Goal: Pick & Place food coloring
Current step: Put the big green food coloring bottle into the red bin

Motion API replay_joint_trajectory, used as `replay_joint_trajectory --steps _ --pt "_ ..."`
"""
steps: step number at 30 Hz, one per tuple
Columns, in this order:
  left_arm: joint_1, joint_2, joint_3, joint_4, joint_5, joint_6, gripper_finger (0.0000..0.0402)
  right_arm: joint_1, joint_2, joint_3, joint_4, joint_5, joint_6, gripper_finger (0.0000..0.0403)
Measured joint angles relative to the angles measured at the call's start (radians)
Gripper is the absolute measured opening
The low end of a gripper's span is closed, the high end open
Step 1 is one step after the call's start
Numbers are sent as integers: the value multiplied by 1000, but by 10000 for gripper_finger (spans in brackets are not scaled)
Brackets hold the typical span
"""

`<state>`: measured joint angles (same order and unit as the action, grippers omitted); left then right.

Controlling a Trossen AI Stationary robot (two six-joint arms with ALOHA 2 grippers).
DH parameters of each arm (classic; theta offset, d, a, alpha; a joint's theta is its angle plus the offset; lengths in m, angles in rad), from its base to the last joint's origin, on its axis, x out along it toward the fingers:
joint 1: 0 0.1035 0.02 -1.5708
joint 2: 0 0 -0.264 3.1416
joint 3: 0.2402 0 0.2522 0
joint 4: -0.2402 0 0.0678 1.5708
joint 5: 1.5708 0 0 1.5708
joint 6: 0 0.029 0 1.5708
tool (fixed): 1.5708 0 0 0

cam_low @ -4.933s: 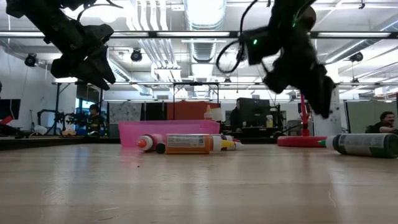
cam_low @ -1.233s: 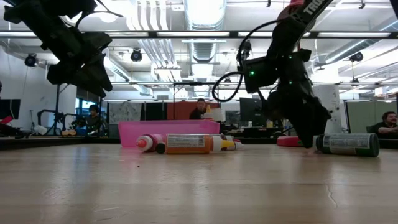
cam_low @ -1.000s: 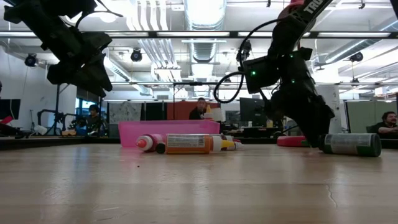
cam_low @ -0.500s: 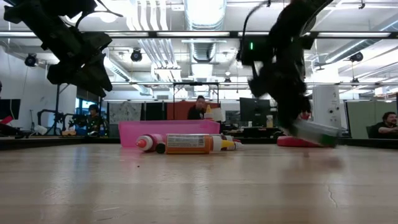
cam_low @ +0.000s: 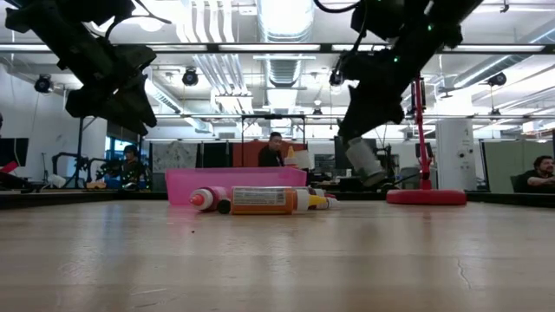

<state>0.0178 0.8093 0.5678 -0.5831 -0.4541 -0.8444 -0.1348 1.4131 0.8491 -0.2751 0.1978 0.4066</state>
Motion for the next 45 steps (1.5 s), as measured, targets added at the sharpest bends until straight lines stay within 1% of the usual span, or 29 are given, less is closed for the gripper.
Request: replay_joint_trajectory --steps 3,6,9,15,16,18,22,27,30,38,45 --pt "0 0 0 0 0 3 131 7 29 -64 188 56 60 105" --pt "0 0 0 0 0 12 131 22 58 -103 289 150 145 104" --pt "0 0 0 0 0 12 131 50 77 -117 277 270 193 104" --pt "0 0 0 0 0 -3 131 105 76 -135 284 632 193 105" --pt "0 0 0 0 0 -3 131 105 79 -136 287 675 194 108" --pt "0 0 0 0 0 -3 131 100 85 -143 292 721 196 113" --pt "0 0 0 0 0 -2 131 71 111 -169 312 724 243 118" --pt "0 0 0 0 -8 -2 131 55 153 -225 481 697 259 117" --pt "0 0 0 0 -8 -2 131 56 176 -232 545 694 242 119" --pt "0 0 0 0 -21 5 131 56 196 -232 548 692 222 155" --pt "0 0 0 0 -37 5 131 56 187 -232 542 681 195 188"
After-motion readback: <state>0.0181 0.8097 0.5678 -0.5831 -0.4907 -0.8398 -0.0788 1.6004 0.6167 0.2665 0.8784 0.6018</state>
